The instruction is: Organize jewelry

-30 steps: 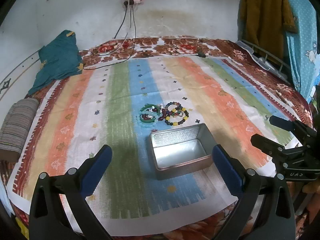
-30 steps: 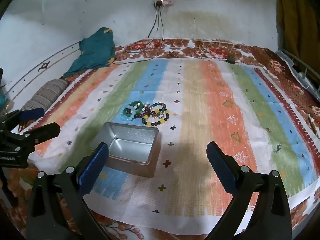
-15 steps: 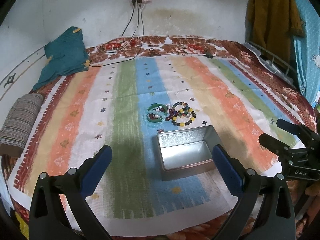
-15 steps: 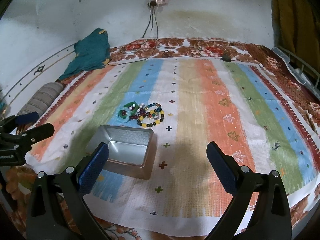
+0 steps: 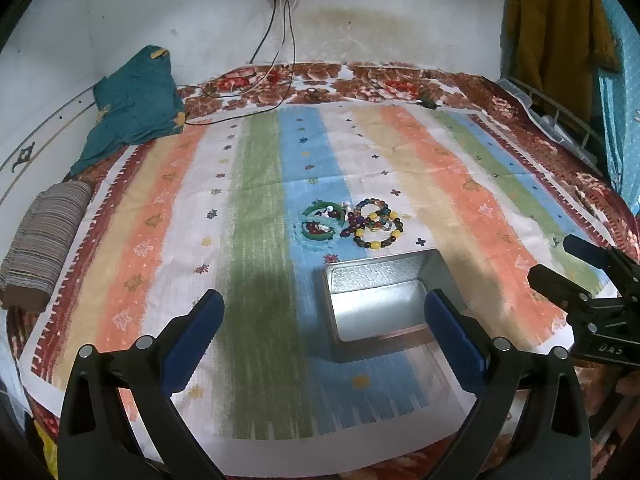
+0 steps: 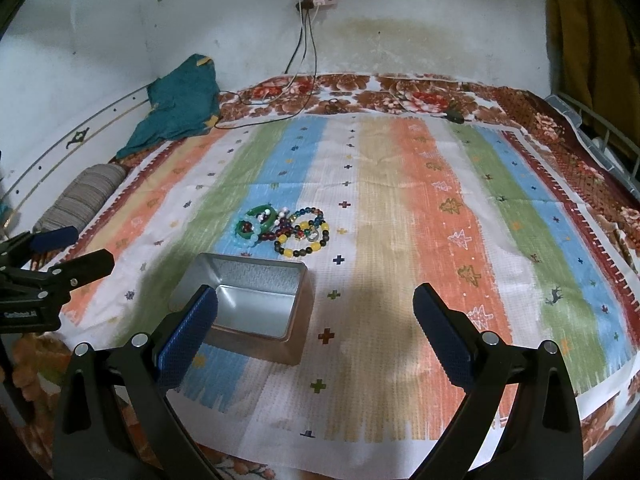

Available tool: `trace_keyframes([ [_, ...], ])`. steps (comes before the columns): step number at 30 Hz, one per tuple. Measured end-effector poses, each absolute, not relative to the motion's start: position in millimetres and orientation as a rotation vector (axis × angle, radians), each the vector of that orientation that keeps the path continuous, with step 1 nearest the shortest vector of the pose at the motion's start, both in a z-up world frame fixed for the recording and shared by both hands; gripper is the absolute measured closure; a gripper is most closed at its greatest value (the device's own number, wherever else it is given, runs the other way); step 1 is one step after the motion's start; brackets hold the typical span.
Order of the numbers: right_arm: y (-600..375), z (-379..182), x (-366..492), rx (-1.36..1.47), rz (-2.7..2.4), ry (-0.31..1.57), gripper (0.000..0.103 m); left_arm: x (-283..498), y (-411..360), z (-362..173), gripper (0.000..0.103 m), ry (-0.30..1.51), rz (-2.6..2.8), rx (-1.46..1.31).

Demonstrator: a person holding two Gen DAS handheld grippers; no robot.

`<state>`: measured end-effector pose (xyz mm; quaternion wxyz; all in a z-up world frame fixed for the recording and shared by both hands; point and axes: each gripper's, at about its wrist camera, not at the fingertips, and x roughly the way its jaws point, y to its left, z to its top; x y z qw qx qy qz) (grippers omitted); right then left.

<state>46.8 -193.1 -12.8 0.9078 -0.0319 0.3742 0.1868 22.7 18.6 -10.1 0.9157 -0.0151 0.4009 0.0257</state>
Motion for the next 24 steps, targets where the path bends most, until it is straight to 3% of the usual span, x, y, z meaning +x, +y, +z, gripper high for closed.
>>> trace_keyframes([
  [24, -176.1, -17.6, 105.1, -0.109, 0.365, 0.846, 0.004, 80.8, 34.1, -12.9, 0.005, 0.878, 0.121, -0.018],
])
